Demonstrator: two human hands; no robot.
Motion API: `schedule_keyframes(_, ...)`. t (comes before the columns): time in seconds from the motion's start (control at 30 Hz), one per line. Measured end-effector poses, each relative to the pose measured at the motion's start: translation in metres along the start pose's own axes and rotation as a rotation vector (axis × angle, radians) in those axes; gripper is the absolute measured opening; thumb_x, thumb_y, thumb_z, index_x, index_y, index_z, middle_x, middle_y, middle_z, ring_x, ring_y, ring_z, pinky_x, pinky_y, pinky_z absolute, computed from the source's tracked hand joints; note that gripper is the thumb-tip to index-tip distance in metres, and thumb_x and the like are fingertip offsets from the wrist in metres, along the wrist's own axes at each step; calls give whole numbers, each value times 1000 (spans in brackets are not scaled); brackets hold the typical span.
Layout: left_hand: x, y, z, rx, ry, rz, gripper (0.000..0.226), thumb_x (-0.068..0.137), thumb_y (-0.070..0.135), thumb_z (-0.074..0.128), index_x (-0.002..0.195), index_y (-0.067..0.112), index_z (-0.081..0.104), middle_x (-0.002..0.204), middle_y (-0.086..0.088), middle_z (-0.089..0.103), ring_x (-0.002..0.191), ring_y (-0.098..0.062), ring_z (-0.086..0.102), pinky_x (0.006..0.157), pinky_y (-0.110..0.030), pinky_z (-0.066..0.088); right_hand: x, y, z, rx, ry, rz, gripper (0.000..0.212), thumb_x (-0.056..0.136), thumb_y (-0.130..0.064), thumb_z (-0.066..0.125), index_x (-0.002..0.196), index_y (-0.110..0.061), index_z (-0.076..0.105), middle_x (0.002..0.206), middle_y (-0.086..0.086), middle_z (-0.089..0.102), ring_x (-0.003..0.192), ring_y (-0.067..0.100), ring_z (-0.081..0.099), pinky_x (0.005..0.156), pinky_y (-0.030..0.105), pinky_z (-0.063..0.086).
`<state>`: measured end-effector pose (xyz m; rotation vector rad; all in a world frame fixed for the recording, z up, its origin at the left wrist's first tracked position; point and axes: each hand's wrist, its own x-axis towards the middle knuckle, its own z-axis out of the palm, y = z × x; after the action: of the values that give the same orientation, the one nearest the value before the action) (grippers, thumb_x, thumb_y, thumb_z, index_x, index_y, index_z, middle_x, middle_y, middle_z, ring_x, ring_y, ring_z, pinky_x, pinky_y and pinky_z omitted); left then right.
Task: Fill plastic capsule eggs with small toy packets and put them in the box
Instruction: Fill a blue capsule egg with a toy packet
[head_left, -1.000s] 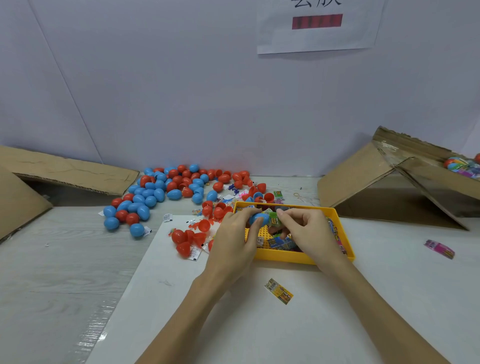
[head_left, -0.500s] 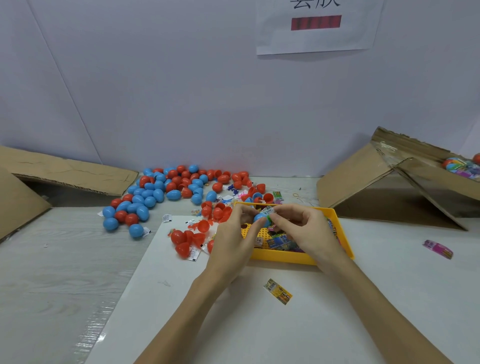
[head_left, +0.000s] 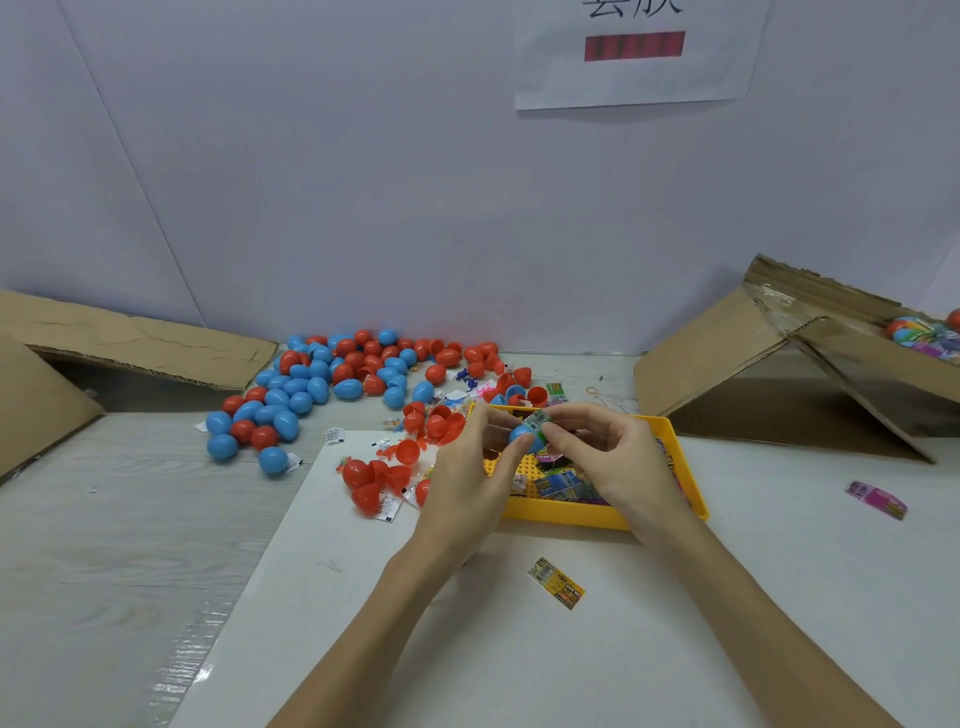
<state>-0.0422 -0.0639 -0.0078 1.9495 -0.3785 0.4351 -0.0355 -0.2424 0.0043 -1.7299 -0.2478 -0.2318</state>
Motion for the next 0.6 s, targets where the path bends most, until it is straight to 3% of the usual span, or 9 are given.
schedule_keyframes(0.23,-1,0,-2,-1,2,38,19,98,31,66,115,25,61,105,21,67,102,3,64,83,-11,51,0,-1,0,-41,-53,23,18,92,-27,76,111,-25,77,97,-8,79,86,13,77,78,26,63)
schedule_keyframes(0.43,-2,5,-2,-52,53,81,20,98,22,69,117,23,62,105,21,68,103,0,66,85,-11,50,-2,-8,0,10,-73,46,19,93,-28,76,112,-27,76,98,-8,79,86,13,77,66,15,55)
schedule_keyframes(0.6,-4,11,1,-117,122,89,21,97,19,69,117,21,61,108,21,70,105,1,67,86,-12,51,-5,-16,2,26,-50,38,23,92,-31,76,114,-24,75,97,-7,79,86,12,77,68,15,55)
